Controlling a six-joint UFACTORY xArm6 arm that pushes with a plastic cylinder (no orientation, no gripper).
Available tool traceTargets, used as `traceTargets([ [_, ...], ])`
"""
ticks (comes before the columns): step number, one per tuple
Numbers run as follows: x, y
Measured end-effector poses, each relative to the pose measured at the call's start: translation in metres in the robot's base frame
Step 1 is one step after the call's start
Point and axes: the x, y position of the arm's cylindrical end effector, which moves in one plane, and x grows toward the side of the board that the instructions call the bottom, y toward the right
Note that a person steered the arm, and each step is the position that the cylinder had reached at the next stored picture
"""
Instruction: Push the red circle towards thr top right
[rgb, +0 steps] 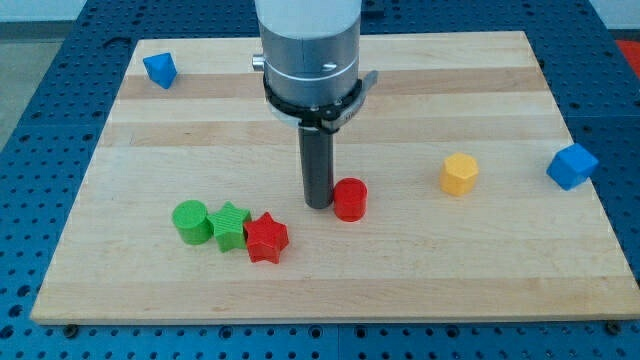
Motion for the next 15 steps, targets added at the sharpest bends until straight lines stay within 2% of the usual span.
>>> traceTargets([
  [2,0.032,0.001],
  [4,0.020,0.043],
  [8,-0.132,0.077],
  [9,-0.143,0.077],
  [11,-0.130,0.049],
  [15,-0.193,0.090],
])
